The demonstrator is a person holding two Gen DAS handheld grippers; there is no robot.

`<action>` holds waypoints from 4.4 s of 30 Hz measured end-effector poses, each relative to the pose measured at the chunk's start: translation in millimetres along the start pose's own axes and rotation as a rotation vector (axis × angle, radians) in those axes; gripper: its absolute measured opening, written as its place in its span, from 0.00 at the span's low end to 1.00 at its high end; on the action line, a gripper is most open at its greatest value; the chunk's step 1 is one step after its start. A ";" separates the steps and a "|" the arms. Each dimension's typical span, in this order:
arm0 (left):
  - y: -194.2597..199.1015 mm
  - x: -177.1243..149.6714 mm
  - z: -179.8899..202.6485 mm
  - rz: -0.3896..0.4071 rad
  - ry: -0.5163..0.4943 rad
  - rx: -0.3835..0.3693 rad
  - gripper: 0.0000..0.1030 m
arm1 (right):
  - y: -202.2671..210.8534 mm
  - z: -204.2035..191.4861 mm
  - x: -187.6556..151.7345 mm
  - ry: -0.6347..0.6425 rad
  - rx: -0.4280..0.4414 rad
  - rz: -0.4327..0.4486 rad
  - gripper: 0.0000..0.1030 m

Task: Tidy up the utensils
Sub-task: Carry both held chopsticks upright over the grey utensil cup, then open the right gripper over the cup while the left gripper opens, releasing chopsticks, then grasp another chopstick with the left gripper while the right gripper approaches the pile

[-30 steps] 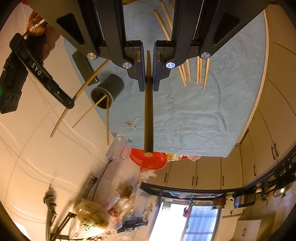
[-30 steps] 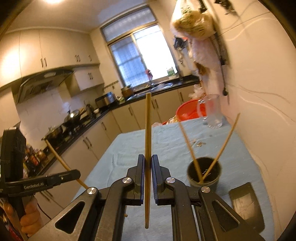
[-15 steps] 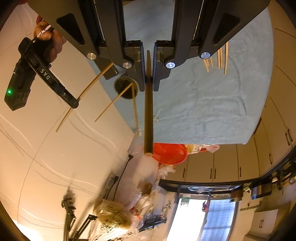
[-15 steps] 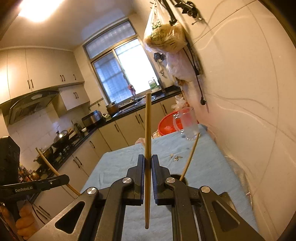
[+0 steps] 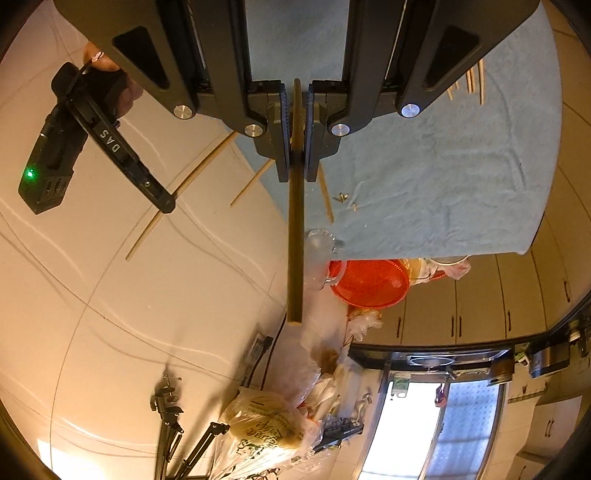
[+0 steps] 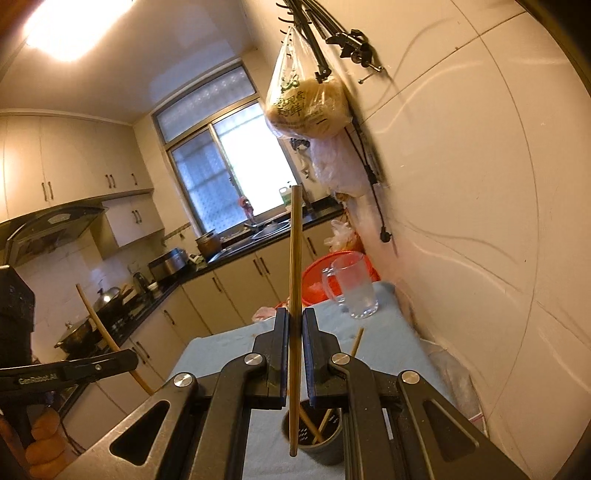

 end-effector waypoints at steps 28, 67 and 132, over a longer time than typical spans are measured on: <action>-118.4 -3.0 -21.2 -0.132 0.048 0.050 0.06 | -85.0 38.7 -40.8 -0.052 -0.051 -0.166 0.08; -25.3 -35.2 -70.6 -0.028 0.099 0.086 0.25 | -39.9 -15.5 -71.5 0.005 0.054 -0.230 0.28; -36.6 -179.6 -293.1 -0.325 0.434 0.383 0.07 | -222.5 -189.4 -263.4 0.285 0.164 -0.968 0.22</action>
Point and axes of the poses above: each gripper's, at about its wrist camera, not at the fingertips, and y roughly against the way its jaws point, z to its right, x to its top, the point moved 3 cm from there along -y, roughly the way its jaws point, and after that the axes turned 6 degrees about y, right-handed, at the moved point
